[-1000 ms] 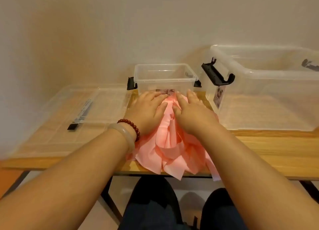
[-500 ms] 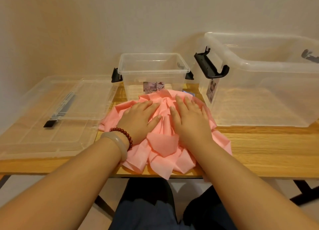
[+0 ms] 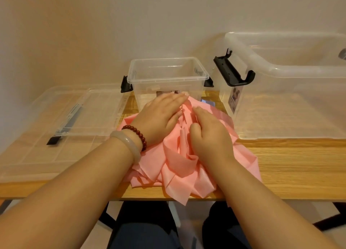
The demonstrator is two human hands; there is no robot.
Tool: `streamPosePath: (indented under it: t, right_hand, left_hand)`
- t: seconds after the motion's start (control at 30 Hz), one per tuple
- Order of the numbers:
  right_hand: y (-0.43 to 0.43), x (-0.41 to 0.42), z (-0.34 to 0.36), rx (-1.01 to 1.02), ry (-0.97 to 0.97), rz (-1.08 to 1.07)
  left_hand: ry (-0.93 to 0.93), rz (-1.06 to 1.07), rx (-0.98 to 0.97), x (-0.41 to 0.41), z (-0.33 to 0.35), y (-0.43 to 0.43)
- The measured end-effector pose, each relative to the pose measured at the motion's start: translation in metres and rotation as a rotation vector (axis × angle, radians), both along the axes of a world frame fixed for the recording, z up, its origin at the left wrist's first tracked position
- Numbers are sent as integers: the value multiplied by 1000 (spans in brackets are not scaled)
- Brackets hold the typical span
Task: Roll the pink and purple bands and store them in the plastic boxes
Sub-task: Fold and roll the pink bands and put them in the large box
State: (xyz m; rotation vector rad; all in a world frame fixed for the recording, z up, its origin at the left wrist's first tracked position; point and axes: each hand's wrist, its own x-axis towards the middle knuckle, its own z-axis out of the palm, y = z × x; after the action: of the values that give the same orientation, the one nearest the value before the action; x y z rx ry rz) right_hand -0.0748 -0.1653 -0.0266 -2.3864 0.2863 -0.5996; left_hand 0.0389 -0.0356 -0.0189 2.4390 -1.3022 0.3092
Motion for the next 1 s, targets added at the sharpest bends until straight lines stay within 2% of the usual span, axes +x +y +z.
streamPosePath:
  t: [0.1, 0.2, 0.27, 0.4, 0.47, 0.53, 0.6, 0.8, 0.9, 1.0]
  right_hand:
    - [-12, -6, 3, -182, 1, -74]
    - [-19, -11, 4, -308, 123, -58]
    - [-21, -15, 5, -330, 180, -48]
    - [-23, -19, 7, -322, 384, 11]
    - [-24, -19, 7, -265, 425, 24]
    - [-24, -18, 8, -192, 341, 29]
    - [-21, -17, 10, -144, 184, 4]
    - [-11, -5, 16, -96, -202, 30]
    - [-7, 1, 20, -43, -328, 48]
    - [-9, 6, 25, 73, -300, 31]
  left_hand:
    - [7, -59, 122, 1, -7, -13]
    - [-44, -131, 46, -4, -4, -20]
    - [-164, -155, -22, -5, -5, -17]
    - [-237, -110, -66, -1, 3, -2]
    - [-328, -88, -100, 3, 8, 9]
    - [-408, -58, -128, 5, 13, 19]
    - [-410, -54, -142, 5, 15, 24]
    - [-46, -110, -184, -9, 21, 25]
    - [22, -113, -157, -12, 18, 16]
    - [-51, -140, -244, -12, 15, 12]
